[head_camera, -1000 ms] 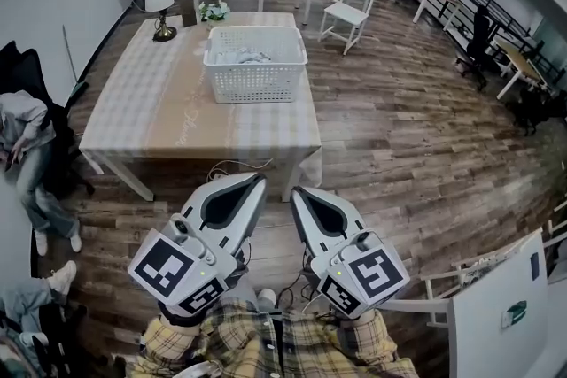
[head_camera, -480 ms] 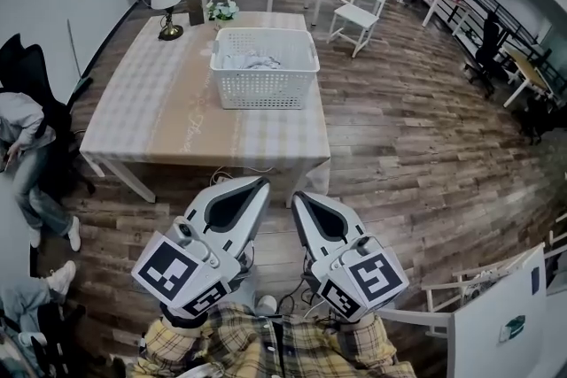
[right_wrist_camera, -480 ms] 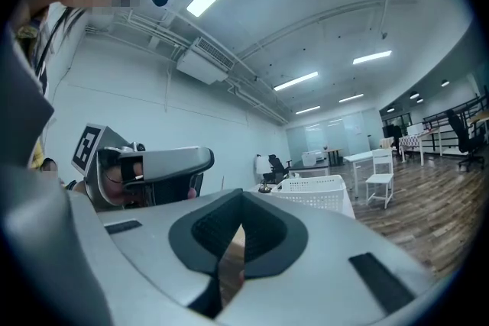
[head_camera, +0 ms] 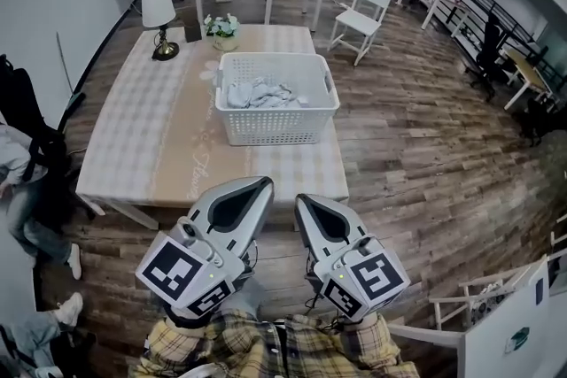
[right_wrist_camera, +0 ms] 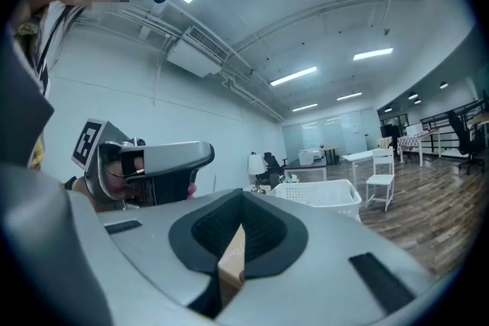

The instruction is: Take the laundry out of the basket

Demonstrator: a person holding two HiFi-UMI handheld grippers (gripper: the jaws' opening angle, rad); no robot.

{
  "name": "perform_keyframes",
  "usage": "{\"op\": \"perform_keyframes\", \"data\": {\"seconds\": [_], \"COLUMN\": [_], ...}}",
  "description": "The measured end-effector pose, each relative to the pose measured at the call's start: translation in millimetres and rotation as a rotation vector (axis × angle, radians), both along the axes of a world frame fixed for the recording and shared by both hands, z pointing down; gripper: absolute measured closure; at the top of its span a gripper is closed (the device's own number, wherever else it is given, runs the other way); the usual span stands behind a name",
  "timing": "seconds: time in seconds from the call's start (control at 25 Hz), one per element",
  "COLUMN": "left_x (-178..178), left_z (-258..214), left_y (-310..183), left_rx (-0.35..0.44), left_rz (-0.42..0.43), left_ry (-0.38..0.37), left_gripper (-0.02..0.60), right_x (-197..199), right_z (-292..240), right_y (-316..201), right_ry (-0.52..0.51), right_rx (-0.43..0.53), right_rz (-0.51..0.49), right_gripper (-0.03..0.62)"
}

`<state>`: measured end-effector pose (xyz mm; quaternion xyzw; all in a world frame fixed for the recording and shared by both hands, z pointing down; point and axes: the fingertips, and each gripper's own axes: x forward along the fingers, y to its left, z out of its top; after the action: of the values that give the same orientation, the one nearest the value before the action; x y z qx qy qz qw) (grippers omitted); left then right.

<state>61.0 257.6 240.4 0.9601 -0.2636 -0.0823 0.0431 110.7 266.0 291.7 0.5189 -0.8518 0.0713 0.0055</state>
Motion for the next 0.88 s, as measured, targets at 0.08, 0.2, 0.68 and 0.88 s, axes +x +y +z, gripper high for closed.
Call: {"op": "perform_keyframes", "data": {"seconds": [0.08, 0.2, 0.68, 0.88], "left_x": [-7.2, -19.9, -28.6, -22.4], "left_z": [0.3, 2.3, 29.9, 39.3], "left_y": [-25.1, -54.6, -130.7, -168.1], "left_rx": [0.001, -0.001, -0.055, -0.070], "left_rz": [0.002, 0.004, 0.022, 0.007], "left_ry": [-0.006, -0.016, -0.046, -0.056], "left_gripper": [0.569, 0.569, 0.569, 0.569], "right_x": [-3.6, -7.8, 9.6, 23.1], "right_z": [-0.9, -2.9, 10.6, 16.9], "right_y": [-25.3, -54.1, -118.3, -155.7], "right_ry": [-0.002, -0.006, -0.002, 0.006], "right_rx": [-0.001, 0.000, -0.044, -0.054], "right_rz": [0.014, 0.044, 0.153, 0.160], "right_gripper": [0.583, 0.583, 0.583, 0.583]}}
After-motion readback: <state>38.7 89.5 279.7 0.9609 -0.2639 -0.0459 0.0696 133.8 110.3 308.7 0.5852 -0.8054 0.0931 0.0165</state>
